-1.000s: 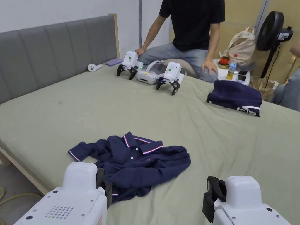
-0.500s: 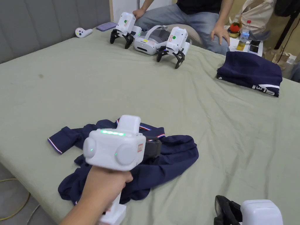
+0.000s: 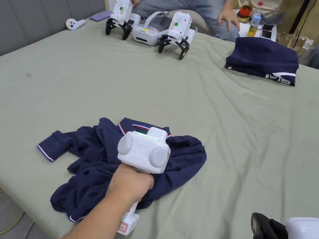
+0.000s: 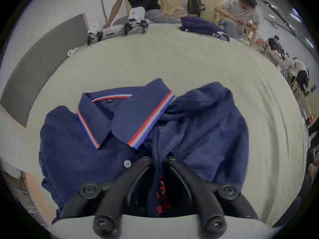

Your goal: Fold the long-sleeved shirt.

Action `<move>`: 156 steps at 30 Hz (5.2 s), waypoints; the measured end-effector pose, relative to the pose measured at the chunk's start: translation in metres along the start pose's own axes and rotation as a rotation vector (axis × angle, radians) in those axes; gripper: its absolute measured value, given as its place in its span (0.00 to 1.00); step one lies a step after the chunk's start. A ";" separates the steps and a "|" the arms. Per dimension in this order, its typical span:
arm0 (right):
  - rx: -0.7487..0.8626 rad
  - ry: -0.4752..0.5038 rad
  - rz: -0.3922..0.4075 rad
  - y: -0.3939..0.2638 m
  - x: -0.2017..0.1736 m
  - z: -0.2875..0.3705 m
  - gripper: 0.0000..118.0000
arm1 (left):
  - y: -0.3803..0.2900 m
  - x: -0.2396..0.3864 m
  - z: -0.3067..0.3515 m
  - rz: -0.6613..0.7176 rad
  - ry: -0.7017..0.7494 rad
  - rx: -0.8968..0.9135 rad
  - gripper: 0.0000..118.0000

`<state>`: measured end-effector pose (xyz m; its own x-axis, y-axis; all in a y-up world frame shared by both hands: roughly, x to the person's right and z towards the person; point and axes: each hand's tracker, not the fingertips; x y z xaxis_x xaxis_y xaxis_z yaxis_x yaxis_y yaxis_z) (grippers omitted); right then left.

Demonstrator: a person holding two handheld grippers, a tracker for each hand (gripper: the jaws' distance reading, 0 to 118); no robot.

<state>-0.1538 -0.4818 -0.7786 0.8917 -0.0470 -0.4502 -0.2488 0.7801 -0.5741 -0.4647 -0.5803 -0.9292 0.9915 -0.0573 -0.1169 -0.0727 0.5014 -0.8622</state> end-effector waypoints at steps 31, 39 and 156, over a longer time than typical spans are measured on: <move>0.331 -0.615 -0.230 -0.033 0.176 0.336 0.01 | 0.155 0.441 0.340 -0.336 -0.471 0.685 0.06; 0.216 -0.613 -0.354 -0.077 0.219 0.317 0.01 | 0.052 0.589 0.151 -0.428 -0.474 0.290 0.06; 0.561 -0.542 -0.210 0.208 0.333 0.419 0.05 | 0.155 0.167 0.478 -0.031 -0.219 0.774 0.03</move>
<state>0.2500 -0.0740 -0.7609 0.9939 -0.0303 0.1056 0.0426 0.9923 -0.1165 -0.2588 -0.0993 -0.8462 0.9963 0.0490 0.0702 -0.0285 0.9631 -0.2677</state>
